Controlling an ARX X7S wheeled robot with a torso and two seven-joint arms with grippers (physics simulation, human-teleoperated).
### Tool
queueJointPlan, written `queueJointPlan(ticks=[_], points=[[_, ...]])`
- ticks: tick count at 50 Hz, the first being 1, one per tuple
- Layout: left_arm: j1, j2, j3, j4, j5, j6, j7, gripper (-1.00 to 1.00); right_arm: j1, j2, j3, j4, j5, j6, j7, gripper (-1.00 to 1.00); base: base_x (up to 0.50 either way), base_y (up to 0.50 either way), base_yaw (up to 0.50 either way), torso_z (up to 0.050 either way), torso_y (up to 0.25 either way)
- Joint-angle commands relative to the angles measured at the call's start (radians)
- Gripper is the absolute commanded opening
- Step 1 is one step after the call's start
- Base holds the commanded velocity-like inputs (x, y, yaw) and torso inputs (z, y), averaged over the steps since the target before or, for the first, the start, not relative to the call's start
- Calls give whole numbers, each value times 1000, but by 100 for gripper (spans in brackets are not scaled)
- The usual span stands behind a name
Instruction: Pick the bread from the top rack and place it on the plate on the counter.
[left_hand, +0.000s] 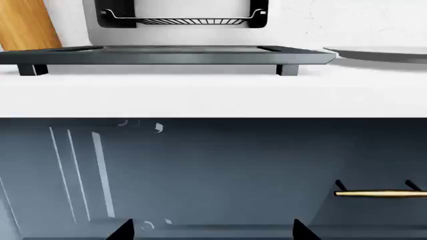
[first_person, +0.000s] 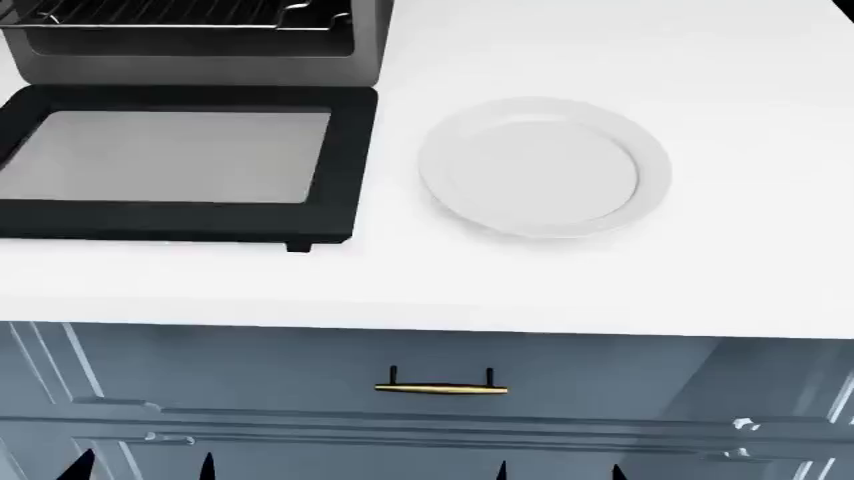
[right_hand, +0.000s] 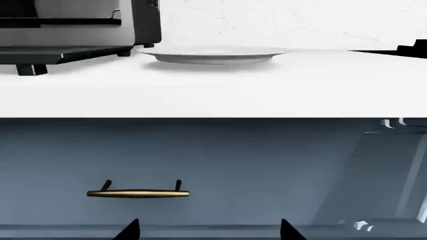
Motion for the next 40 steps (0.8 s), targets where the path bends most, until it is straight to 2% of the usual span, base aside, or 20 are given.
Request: queueJointPlan(ticks=[1, 19, 22, 24, 32, 37, 38, 40], points=[[-2, -24, 28, -11, -24, 10, -28, 100, -1, 53, -63, -3, 53, -2, 63, 100, 0, 0, 0, 0, 0], [29, -68, 79, 39, -51, 14, -75, 100, -16, 79, -115, -73, 61, 40, 92, 100, 0, 0, 0, 0, 0], [52, -90, 117, 74, 13, 43, -83, 100, -28, 91, -127, -112, 48, 51, 96, 100, 0, 0, 0, 0, 0], [61, -94, 123, 95, 1, 44, -75, 100, -38, 96, -127, -147, 55, 66, 100, 100, 0, 0, 0, 23, 10], [106, -122, 148, 373, -10, -181, -61, 100, -64, 127, -141, -308, 22, 141, 130, 100, 0, 0, 0, 50, 31], [119, -137, 146, 514, -19, -286, -64, 100, -60, 141, -128, -392, 49, 209, 128, 100, 0, 0, 0, 50, 31], [118, -141, 147, 543, -14, -315, -66, 100, -57, 140, -114, -415, 105, 232, 104, 100, 0, 0, 0, 50, 31], [115, -146, 151, 588, -12, -357, -67, 100, -48, 149, -117, -440, 80, 266, 123, 100, 0, 0, 0, 50, 30]])
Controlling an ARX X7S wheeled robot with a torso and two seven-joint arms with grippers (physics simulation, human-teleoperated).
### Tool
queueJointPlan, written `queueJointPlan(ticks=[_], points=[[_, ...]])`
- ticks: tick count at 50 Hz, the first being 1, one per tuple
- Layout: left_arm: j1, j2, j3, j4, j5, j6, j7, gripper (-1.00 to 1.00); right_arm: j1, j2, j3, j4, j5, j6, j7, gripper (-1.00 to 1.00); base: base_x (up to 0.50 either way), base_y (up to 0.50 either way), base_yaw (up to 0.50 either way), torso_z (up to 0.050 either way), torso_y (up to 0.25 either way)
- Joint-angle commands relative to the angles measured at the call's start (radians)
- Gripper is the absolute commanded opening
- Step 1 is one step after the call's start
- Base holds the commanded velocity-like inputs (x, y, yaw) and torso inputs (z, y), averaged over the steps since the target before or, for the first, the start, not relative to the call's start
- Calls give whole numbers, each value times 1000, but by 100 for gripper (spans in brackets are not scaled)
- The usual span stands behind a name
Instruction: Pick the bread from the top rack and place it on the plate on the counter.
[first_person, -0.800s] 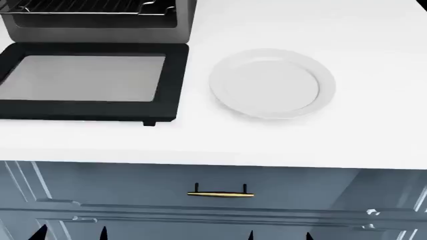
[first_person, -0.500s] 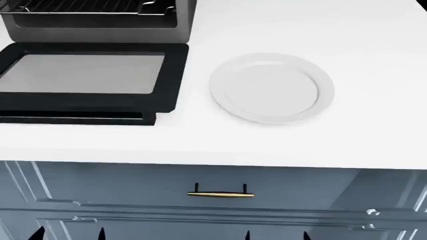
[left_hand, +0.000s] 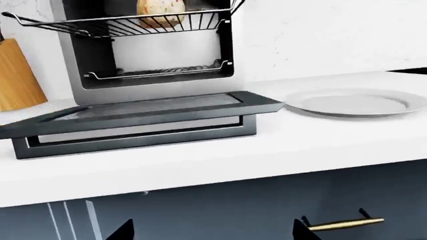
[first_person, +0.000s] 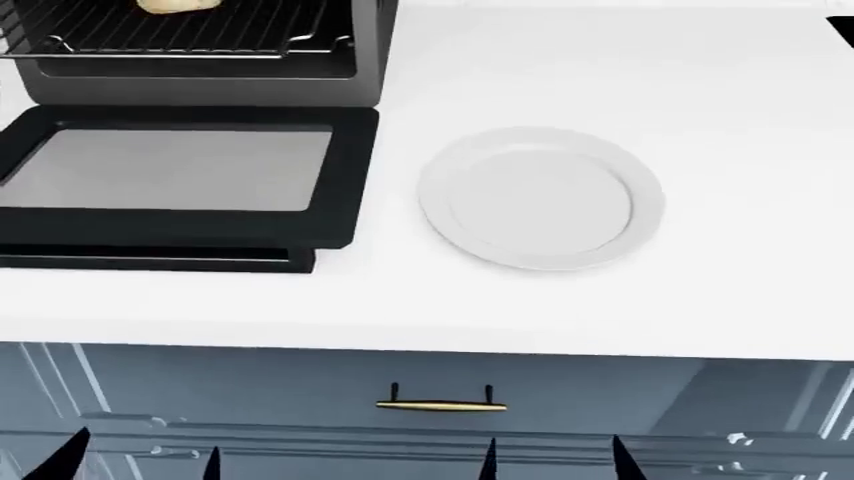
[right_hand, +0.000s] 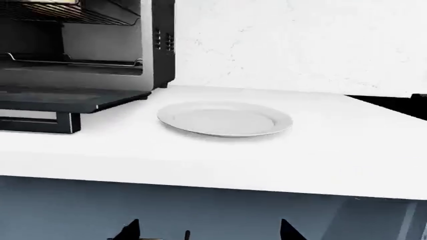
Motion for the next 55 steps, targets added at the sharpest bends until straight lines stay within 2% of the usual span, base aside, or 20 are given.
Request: queueJointPlan(ticks=[1, 7, 13, 16, 17, 31, 32, 40, 42, 43, 46, 48, 52, 55], points=[[22, -39, 21, 301, 5, -237, -3, 100, 6, 37, 11, -192, 34, 156, 12, 100, 0, 0, 0, 50, 31], [-20, -62, 25, 438, 20, -397, -3, 100, 18, 61, 15, -282, 37, 223, 17, 100, 0, 0, 0, 50, 31], [-115, -84, 26, 598, 17, -629, 24, 100, 39, 88, 26, -387, 37, 326, 27, 100, 0, 0, 0, 50, 31], [-152, -94, 31, 635, 23, -695, 27, 100, 62, 110, 7, -431, -5, 403, 45, 100, 0, 0, 0, 50, 30], [-157, -91, 23, 644, 17, -705, 29, 100, 71, 104, 13, -443, 10, 443, 43, 100, 0, 297, 0, 50, 31], [-148, -103, 8, 676, 15, -717, 18, 100, 104, 121, -21, -524, -6, 498, 52, 100, 0, 500, 0, 50, 30], [-190, -119, -26, 716, 15, -776, 26, 100, 189, 135, -69, -594, -23, 614, 38, 100, 0, 0, 0, 50, 33], [-208, -144, -28, 716, -30, -784, -9, 100, 202, 140, -75, -637, -23, 655, 42, 100, 0, 0, 0, 50, 31], [-220, -202, -29, 716, -127, -780, -92, 100, 220, 142, -81, -657, -26, 683, 43, 100, 0, 0, 0, 50, 31], [-234, -268, -21, 716, -236, -773, -193, 100, 226, 143, -83, -664, -27, 692, 43, 100, 0, 0, 0, 50, 33], [-332, -534, 43, 716, -646, -696, -572, 100, 276, 148, -95, -711, -33, 765, 42, 100, 0, 0, 0, 50, 31], [-396, -644, 99, 716, -782, -641, -710, 100, 307, 152, -105, -736, -39, 808, 43, 100, 0, 0, 0, 50, 31], [-486, -764, 174, 715, -910, -569, -838, 100, 361, 160, -127, -768, -51, 871, 46, 100, 0, 0, 0, 50, 30], [-526, -811, 211, 715, -956, -540, -882, 100, 394, 163, -131, -772, -52, 893, 45, 100, 0, 0, 0, 50, 29]])
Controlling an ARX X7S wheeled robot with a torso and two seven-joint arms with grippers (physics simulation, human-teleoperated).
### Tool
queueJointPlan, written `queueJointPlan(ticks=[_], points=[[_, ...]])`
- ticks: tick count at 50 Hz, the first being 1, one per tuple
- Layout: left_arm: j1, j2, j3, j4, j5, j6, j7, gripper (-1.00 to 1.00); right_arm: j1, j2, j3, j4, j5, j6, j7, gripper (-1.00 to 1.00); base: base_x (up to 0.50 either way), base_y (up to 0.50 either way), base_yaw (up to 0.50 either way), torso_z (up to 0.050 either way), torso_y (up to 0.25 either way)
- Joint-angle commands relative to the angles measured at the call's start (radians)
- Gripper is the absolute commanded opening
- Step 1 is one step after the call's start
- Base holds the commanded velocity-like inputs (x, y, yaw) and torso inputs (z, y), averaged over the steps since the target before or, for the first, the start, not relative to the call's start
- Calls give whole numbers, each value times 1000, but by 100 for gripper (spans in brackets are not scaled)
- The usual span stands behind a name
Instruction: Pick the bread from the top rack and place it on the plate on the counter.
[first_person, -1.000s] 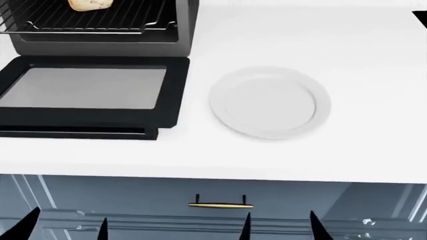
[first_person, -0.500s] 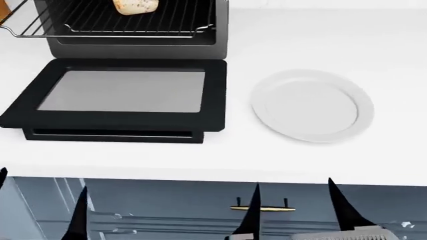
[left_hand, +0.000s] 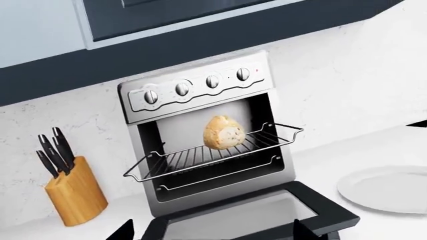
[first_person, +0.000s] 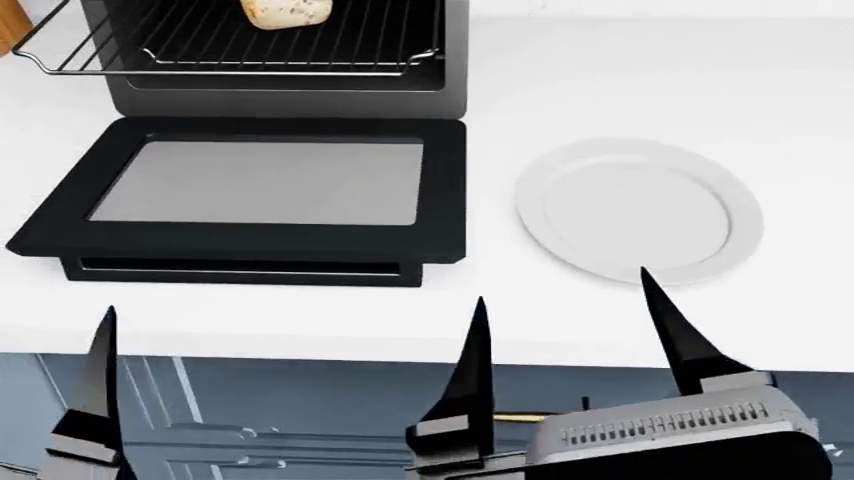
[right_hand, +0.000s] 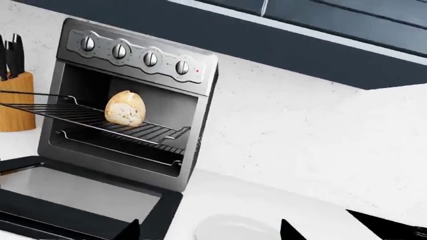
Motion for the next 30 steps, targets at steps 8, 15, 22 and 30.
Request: queueJointPlan(ticks=[8, 15, 22, 30], points=[[-290, -414, 242, 9, -482, 199, -476, 100, 197, -86, -72, -83, -287, 175, -212, 100, 133, 73, 0, 50, 30], [-317, -453, 314, 10, -477, 254, -510, 100, 224, -262, -55, -83, -662, 130, -531, 100, 450, 296, 0, 50, 30], [-411, -507, 445, 9, -486, 319, -561, 100, 296, -262, -53, -83, -702, 159, -569, 100, 453, 294, 0, 50, 31], [-688, -567, 776, 11, -511, 421, -650, 100, 359, -262, -40, -83, -746, 183, -614, 100, 460, 286, 0, 50, 30]])
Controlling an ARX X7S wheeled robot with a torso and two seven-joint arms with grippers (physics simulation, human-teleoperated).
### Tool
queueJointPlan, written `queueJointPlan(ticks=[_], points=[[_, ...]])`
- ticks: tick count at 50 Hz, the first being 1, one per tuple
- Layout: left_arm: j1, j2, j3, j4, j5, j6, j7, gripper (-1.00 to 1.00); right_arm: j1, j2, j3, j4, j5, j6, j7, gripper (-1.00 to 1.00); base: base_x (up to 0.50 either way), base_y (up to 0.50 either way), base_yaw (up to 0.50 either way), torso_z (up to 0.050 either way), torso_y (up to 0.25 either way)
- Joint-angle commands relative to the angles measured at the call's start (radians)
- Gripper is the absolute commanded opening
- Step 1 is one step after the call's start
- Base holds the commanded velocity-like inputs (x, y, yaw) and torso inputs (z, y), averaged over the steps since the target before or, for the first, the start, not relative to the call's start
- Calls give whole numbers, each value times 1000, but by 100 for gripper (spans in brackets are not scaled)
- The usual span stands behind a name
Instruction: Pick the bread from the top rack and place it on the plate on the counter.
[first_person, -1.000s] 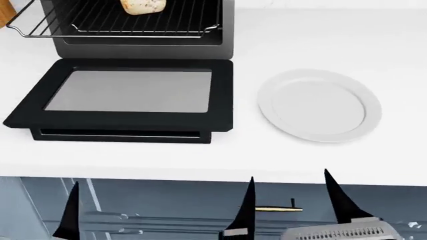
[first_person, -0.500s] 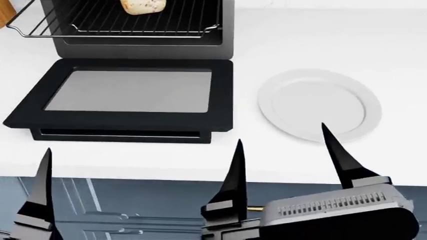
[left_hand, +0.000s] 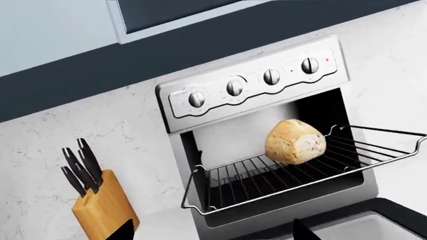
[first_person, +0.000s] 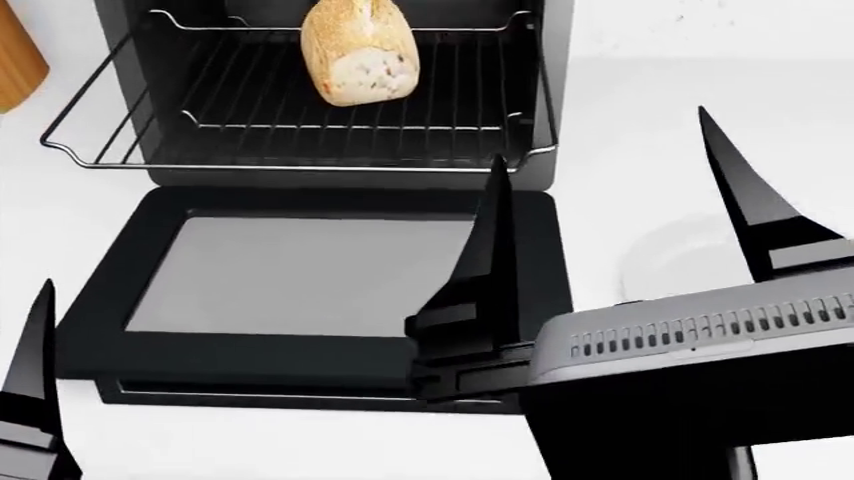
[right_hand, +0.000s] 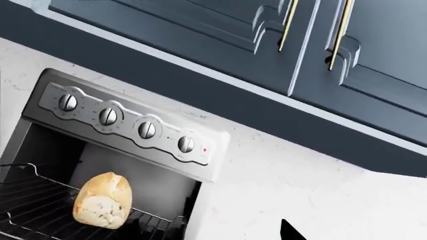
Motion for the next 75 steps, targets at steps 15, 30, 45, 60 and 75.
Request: queueJointPlan(ticks=[15, 30, 45, 60, 75], points=[[-319, -62, 474, -47, -54, 135, -177, 100, 198, -17, 58, 2, -177, 250, -299, 100, 179, 118, 0, 13, 8], [-280, -51, 494, -79, -22, 168, -152, 100, 397, 29, -81, 95, -241, 469, -414, 100, 0, 0, 0, 0, 0], [-262, -22, 509, -119, 0, 171, -131, 100, 534, -33, -63, 240, -387, 529, -695, 100, 0, 0, 0, 0, 0], [-252, -4, 512, -153, 13, 178, -118, 100, 555, -33, 80, 342, 89, 529, -427, 100, 0, 0, 0, 0, 0], [-240, -4, 515, -162, 21, 185, -110, 100, 628, -33, 129, 543, 400, 529, -245, 100, 0, 0, 0, 0, 0]])
